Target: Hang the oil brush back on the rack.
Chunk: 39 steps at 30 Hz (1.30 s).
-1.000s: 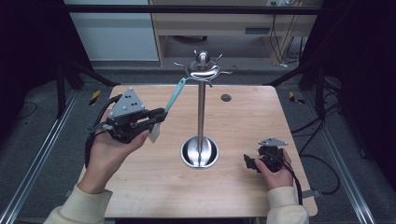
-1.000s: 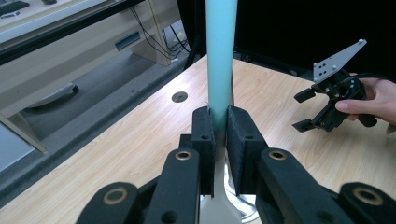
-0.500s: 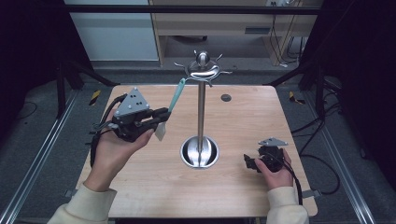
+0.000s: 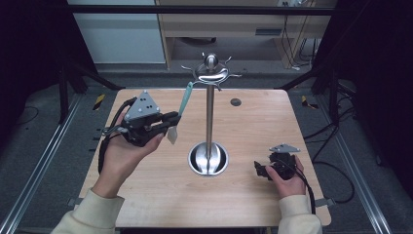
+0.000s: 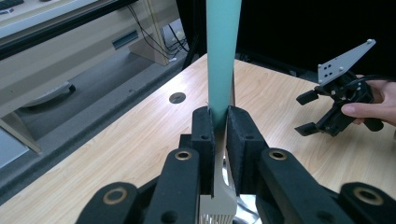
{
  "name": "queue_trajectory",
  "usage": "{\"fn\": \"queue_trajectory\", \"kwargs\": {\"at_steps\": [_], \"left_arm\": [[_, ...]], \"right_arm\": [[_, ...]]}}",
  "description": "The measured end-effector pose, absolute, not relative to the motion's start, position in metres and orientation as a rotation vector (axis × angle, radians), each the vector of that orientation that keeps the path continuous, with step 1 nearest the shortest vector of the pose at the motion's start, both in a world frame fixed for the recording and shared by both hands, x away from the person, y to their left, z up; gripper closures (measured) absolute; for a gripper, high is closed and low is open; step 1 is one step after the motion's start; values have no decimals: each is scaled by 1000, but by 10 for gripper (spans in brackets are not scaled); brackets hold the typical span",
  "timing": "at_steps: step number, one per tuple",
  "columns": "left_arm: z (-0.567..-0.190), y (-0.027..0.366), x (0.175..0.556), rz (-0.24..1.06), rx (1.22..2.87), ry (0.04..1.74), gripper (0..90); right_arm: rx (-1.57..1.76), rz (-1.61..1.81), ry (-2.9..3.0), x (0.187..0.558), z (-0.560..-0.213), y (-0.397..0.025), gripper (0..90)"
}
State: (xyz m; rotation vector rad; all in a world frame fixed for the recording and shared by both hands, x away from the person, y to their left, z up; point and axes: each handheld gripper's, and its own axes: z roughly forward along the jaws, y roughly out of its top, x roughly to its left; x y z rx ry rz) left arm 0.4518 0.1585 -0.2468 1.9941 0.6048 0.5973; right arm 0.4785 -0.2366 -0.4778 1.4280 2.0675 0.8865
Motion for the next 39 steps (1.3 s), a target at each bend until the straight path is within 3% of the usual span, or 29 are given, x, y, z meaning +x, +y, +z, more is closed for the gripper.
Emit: {"fn": "queue_trajectory", "kwargs": {"at_steps": [39], "left_arm": [[-250,154,456,601,1974,594,774]], "right_arm": [[1420,888,2070,478,-477,-236,83]]}}
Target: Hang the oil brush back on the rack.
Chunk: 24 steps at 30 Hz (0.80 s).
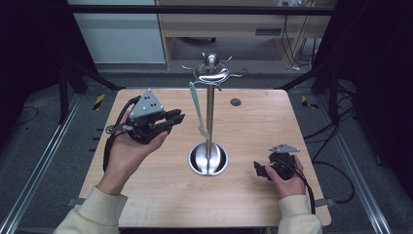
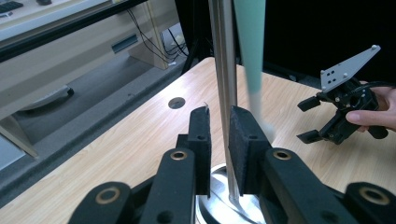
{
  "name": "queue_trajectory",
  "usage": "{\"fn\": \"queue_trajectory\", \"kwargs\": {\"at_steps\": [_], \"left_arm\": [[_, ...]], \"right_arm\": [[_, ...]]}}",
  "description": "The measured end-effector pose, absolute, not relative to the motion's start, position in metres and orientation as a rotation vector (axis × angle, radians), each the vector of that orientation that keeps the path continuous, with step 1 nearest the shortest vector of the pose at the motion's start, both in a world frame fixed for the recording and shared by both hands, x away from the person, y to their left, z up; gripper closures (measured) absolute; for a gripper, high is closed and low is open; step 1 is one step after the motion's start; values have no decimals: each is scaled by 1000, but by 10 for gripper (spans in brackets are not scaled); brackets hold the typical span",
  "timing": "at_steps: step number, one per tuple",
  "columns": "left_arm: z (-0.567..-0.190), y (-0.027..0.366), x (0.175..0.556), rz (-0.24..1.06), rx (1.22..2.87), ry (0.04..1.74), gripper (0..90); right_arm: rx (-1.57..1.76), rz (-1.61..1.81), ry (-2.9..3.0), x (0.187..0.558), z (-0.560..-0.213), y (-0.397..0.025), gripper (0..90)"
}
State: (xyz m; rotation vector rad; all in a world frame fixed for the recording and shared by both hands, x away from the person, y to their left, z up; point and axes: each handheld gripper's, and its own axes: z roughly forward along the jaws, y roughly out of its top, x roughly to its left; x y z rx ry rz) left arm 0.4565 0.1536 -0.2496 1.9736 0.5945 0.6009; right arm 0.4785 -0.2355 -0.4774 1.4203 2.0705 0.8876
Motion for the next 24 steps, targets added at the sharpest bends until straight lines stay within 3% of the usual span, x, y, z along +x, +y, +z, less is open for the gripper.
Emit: {"fn": "queue_trajectory", "kwargs": {"at_steps": [6,12,16,20,24], "left_arm": [[-248,156,447,652,1959,601,623],[-251,163,438,668,1919,632,356],[-255,168,433,659,1911,651,224],[-261,171,428,621,1904,676,122],[-267,174,421,644,1909,673,76]], "right_arm": [[1423,887,2070,478,-477,-235,83],[1419,888,2073,478,-477,-234,83],[1418,887,2073,478,-477,-234,83],[1420,887,2071,478,-477,-234,83],[1419,890,2062,477,-477,-234,83]]}}
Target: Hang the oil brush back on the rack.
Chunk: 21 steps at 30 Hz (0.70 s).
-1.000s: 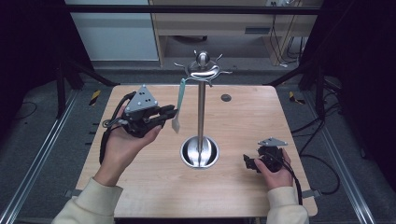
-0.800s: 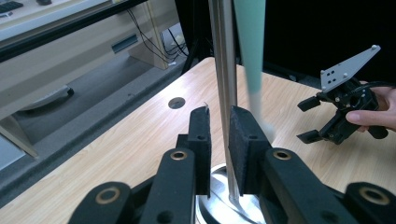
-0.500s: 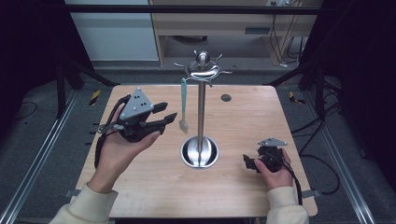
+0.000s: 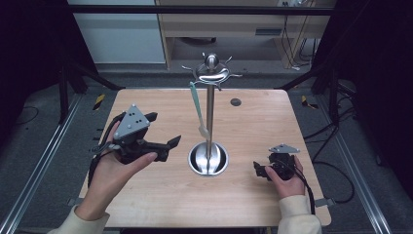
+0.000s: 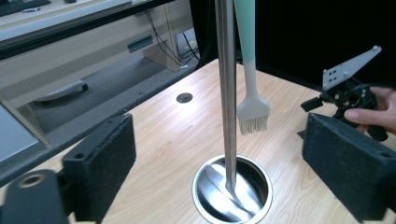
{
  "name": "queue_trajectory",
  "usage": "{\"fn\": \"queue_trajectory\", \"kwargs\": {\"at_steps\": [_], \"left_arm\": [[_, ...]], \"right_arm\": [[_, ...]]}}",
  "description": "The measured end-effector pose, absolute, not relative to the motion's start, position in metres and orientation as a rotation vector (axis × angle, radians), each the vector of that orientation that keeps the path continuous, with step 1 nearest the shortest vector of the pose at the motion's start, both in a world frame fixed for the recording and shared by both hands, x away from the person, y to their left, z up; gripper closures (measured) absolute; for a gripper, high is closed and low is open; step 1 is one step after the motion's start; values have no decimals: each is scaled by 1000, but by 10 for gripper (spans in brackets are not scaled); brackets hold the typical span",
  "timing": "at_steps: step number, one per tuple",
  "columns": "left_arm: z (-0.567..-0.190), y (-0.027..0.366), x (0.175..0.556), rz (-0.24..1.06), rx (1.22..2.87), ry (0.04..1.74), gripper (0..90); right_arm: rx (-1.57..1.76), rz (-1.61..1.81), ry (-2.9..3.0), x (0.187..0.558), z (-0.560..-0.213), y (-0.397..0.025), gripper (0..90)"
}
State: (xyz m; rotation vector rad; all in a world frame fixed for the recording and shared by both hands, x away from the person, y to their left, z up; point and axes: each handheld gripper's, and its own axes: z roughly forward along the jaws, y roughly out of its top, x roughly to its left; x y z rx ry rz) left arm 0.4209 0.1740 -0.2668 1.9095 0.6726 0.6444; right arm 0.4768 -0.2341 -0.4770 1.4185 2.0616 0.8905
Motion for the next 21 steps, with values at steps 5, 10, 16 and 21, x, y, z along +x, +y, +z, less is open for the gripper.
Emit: {"fn": "queue_trajectory", "kwargs": {"at_steps": [5,10,16,21], "left_arm": [[-277,181,414,652,1919,671,67],[-292,188,410,637,1917,685,66],[-312,193,408,622,1942,694,55],[-326,197,407,628,1955,694,48]], "right_arm": [[1404,905,2065,476,-475,-234,81],[1396,909,2049,476,-474,-235,79],[1396,905,2050,476,-474,-235,79],[1405,911,2046,475,-474,-235,79]]}}
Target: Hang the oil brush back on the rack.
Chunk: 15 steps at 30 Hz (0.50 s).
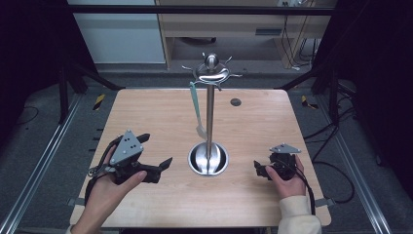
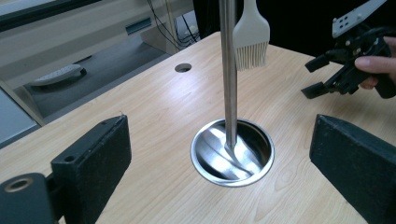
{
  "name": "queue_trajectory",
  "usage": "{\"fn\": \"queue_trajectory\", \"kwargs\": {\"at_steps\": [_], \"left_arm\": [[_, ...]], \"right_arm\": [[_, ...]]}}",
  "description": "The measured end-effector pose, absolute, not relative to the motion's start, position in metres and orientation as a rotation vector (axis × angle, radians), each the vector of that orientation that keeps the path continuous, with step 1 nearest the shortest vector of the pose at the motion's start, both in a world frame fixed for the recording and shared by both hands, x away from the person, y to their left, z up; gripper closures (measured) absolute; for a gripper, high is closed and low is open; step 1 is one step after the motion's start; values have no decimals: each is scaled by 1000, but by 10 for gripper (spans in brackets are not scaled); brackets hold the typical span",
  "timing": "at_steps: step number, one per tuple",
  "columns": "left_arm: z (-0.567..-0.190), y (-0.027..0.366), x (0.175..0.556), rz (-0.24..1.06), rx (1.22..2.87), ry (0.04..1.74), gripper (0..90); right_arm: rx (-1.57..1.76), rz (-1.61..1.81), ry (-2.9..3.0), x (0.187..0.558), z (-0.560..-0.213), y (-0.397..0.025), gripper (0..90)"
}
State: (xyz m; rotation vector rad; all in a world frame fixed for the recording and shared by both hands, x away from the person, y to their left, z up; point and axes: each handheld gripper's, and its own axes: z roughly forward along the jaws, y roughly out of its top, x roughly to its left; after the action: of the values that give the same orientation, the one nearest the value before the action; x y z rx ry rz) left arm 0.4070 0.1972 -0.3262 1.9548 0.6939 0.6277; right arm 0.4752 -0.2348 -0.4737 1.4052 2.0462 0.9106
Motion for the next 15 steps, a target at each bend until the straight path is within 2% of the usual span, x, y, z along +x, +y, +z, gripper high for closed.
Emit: {"fn": "queue_trajectory", "kwargs": {"at_steps": [15], "left_arm": [[-372,213,413,542,1983,762,45]], "right_arm": [[1401,896,2050,475,-474,-235,79]]}}
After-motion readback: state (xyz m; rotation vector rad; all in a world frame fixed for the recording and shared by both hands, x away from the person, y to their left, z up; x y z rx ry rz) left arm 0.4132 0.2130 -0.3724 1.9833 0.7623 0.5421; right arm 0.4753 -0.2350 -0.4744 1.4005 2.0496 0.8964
